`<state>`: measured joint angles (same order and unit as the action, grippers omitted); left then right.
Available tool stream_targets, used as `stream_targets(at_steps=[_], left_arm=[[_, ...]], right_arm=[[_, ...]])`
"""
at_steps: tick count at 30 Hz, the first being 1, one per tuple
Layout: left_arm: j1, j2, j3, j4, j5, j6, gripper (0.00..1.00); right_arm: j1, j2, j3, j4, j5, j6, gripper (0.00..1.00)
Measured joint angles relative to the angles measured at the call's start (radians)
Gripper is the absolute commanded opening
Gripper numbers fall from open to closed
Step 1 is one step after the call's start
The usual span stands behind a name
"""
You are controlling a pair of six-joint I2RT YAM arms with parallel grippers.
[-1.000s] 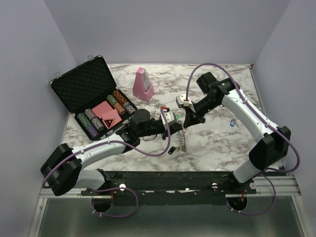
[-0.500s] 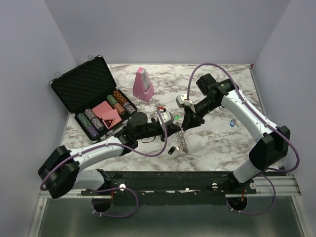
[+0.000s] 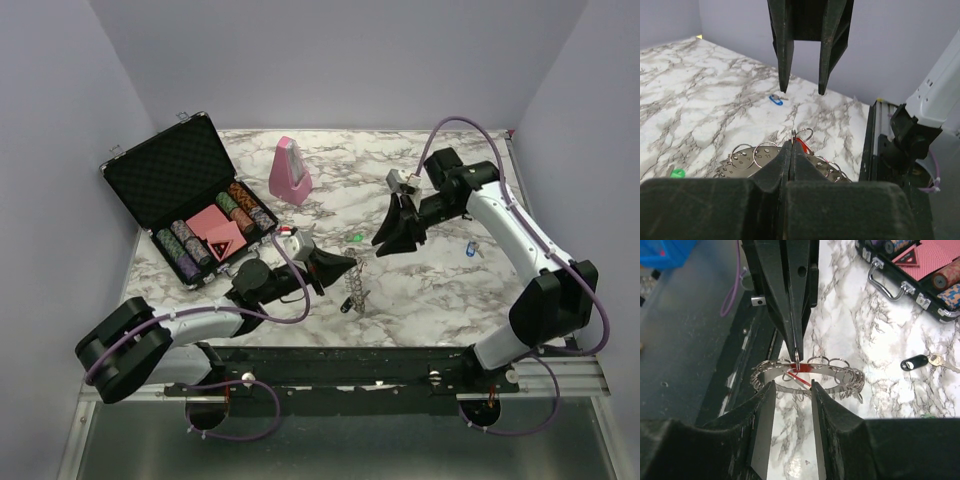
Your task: Put the keys on the keyring
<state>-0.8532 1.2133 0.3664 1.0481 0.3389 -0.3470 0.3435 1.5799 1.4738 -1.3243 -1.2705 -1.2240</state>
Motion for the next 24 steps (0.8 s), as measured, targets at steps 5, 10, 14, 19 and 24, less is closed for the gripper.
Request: stream_targets(at_steps=[5, 10, 14, 19, 24], left_arm=[[0.0, 0.064, -0.015, 0.157, -0.037, -0.079, 0.0], [0.0, 0.092, -0.015, 0.193, -0.052, -0.104, 0.0], [0.0, 0.088, -0.015, 0.206, -0.079, -0.108, 0.0], [-0.003, 0.032, -0.015, 0.147, -0.154, -0.116, 0.0], [-0.009, -0.008, -0.011, 0.076, -0.215, -0.143, 0.0]], right_arm=[[-0.038, -0.074, -0.137, 0.194, -0.09, 0.212, 0.37], [-0.038, -0.134, -0.295, 0.484, -0.123, 0.509, 0.37], [-0.038, -0.149, -0.305, 0.575, -0.122, 0.587, 0.42], [-0.038, -0.166, -0.304, 0.604, -0.104, 0.597, 0.46], [-0.036, -0.167, -0.304, 0.642, -0.076, 0.62, 0.47]])
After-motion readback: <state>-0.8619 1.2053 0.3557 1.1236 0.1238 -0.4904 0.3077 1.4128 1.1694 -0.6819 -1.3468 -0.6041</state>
